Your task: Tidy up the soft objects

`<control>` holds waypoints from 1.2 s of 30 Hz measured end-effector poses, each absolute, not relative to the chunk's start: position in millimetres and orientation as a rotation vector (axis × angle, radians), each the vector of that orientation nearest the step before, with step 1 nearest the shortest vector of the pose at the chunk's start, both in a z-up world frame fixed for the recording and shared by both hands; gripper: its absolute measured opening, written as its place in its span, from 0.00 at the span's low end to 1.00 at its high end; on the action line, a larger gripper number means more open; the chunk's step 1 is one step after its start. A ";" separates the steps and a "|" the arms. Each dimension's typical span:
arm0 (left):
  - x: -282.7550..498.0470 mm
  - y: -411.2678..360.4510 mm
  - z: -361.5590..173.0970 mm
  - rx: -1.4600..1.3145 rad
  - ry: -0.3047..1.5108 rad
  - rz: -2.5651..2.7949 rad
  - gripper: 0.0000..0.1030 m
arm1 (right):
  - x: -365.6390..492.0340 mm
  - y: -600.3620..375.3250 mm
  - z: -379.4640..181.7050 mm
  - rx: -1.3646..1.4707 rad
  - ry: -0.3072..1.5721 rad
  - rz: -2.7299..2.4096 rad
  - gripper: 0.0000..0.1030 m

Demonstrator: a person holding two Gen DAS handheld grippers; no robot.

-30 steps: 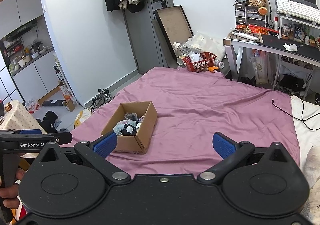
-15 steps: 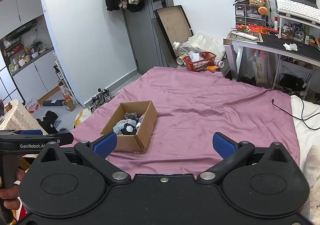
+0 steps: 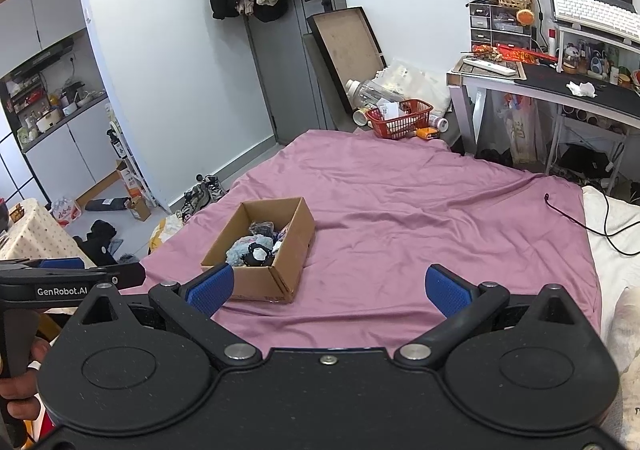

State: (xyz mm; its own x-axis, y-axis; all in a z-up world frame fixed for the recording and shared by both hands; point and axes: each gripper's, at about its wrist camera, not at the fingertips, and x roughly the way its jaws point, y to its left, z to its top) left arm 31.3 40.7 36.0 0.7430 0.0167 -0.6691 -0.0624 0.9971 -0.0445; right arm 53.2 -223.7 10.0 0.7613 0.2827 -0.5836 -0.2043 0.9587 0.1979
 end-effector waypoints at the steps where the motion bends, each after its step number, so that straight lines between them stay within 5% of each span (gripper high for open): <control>1: 30.8 40.7 35.0 -0.067 0.731 0.042 0.98 | 53.0 -223.7 9.8 0.124 0.655 0.266 1.00; 36: 28.2 44.7 31.0 -0.084 0.735 0.057 0.98 | 55.5 -222.8 4.0 0.114 0.667 0.277 1.00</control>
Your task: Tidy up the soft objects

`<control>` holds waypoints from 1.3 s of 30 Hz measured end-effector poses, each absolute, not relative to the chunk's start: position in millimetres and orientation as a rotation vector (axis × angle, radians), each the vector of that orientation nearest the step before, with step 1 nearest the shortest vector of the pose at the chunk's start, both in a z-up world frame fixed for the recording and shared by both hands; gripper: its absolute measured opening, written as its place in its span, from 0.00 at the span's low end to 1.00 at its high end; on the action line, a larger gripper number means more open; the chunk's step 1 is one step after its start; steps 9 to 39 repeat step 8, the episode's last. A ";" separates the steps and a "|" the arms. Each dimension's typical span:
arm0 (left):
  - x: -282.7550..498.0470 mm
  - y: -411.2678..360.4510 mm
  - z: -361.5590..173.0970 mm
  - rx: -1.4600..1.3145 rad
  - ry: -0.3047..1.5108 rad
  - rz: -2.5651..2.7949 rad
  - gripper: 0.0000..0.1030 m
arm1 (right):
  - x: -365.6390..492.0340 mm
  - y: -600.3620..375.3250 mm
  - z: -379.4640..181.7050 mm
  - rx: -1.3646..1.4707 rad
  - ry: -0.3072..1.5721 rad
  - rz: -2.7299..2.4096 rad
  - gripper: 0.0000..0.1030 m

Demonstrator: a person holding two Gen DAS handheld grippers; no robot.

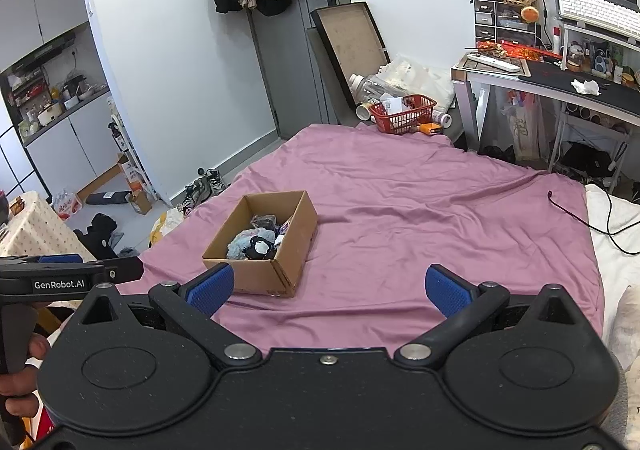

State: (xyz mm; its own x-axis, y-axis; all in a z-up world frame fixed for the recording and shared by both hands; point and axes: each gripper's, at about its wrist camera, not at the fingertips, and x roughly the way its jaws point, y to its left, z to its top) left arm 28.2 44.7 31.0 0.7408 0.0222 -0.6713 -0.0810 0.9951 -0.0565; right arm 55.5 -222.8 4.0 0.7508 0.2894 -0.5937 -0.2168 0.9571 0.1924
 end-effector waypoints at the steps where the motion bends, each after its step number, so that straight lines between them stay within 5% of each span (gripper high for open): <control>1: 28.1 44.8 30.9 -0.085 0.735 0.057 0.98 | 55.2 -222.5 4.2 0.114 0.666 0.277 1.00; 39: 19.7 44.6 34.8 -0.079 0.696 0.047 0.98 | 55.8 -223.6 -0.9 0.120 0.663 0.259 1.00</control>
